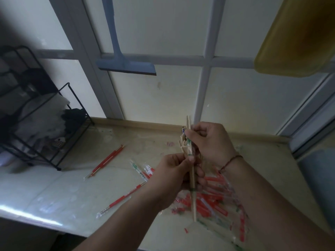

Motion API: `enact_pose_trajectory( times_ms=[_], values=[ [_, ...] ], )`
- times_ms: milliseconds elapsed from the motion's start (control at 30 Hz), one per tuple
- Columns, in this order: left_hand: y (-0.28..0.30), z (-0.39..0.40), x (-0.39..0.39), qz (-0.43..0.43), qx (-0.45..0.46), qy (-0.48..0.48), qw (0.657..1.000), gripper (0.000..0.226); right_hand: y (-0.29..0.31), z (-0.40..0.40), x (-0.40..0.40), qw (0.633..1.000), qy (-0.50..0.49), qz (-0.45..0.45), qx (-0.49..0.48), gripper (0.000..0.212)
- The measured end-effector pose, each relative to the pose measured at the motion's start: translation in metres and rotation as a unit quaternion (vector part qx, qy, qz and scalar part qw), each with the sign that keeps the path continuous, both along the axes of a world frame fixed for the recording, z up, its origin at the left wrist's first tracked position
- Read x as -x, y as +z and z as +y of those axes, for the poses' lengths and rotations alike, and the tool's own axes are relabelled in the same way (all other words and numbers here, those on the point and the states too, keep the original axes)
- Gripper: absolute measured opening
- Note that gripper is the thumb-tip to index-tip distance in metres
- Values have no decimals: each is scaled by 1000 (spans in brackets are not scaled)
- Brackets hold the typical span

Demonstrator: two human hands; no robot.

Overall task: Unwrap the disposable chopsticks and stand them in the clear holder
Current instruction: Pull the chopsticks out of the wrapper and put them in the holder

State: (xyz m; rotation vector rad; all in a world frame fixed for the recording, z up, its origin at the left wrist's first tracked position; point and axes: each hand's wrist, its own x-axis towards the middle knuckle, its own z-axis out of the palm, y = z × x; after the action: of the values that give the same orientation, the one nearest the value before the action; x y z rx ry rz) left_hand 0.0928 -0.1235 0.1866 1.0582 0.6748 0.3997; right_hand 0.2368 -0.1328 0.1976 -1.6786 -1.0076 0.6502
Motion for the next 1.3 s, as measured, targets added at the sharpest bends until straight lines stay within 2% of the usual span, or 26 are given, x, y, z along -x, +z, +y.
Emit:
enact_pose_trajectory(
  times_ms=[67, 133, 200, 267, 333, 400, 500, 633, 700, 833, 967, 1033, 1100, 1200, 1300],
  values=[
    [-4, 0, -1, 9, 1, 36, 999, 24, 2, -3, 0, 999, 26, -19, 18, 22],
    [-10, 7, -4, -13, 42, 131, 990, 23, -1, -18, 2, 997, 7, -78, 12, 37],
    [-15, 18, -5, -67, 121, 244, 960, 22, -10, -42, 14, 995, 16, -95, 25, 50],
    [-19, 28, -6, -108, 165, 321, 926, 22, -22, -62, 35, 991, 77, -62, 93, 57],
    [-23, 34, -6, -128, 180, 351, 910, 21, -37, -68, 48, 987, 104, 5, 121, 43],
    [-27, 37, -7, -127, 180, 348, 911, 20, -49, -64, 50, 981, 89, 133, 105, 24],
    [-33, 44, -5, -122, 157, 334, 921, 19, -58, -59, 45, 963, 51, 243, 103, 17],
    [-34, 73, 3, -113, 123, 362, 917, 17, -66, -67, 29, 959, 30, 249, 133, 14],
    [-34, 96, 12, -114, 125, 395, 903, 17, -69, -76, 16, 962, 30, 228, 148, 16],
    [-45, 141, 38, -120, 133, 456, 872, 19, -74, -97, -11, 962, -35, 221, 159, 18],
    [-85, 175, 69, -76, 140, 477, 865, 15, -62, -113, -47, 976, -55, 134, 162, 21],
    [-112, 175, 73, 12, 137, 455, 880, 9, -48, -120, -67, 982, -48, 54, 175, 20],
    [-142, 159, 68, 145, 106, 374, 910, 8, -30, -123, -86, 980, -39, -28, 194, 18],
    [-180, 129, 55, 226, 54, 260, 937, 20, -3, -120, -111, 967, -28, -105, 229, 22],
    [-196, 115, 40, 329, -39, 246, 911, 35, 15, -110, -131, 936, 7, -199, 290, 22]
  ],
)
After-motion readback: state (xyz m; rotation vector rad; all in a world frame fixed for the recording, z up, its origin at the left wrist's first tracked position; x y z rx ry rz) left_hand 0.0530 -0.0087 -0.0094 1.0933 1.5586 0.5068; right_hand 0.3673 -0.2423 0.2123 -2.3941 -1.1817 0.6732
